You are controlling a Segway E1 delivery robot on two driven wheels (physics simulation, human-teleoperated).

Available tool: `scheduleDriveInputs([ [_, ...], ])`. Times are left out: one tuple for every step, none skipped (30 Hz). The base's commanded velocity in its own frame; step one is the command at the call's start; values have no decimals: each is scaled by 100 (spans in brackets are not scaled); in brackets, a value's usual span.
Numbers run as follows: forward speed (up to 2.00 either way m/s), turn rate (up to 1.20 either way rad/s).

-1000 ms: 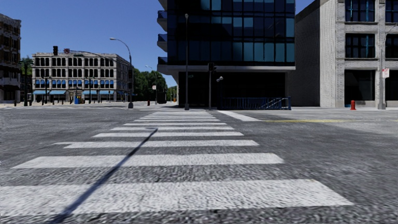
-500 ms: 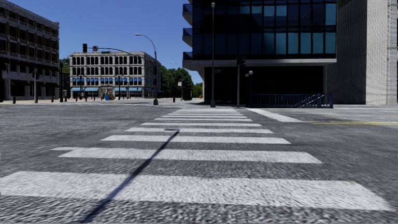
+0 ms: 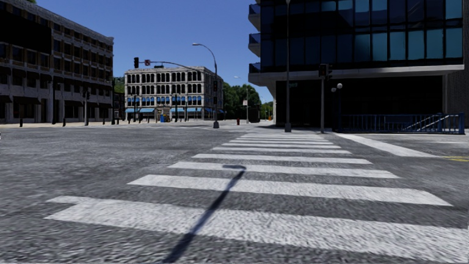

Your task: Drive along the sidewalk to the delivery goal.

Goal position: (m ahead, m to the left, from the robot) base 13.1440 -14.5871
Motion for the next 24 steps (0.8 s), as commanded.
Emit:
scheduleDriveInputs([
  [199, 0],
  [199, 0],
  [199, 0],
  [199, 0],
  [199, 0],
  [199, 0],
  [199, 0],
  [199, 0],
  [199, 0],
  [199, 0],
  [199, 0],
  [199, 0],
  [199, -16],
  [199, -16],
  [199, -31],
  [199, -37],
  [199, -37],
  [199, -38],
  [199, -38],
  [199, -39],
  [199, -39],
  [199, -39],
  [199, -39],
  [199, -39],
])
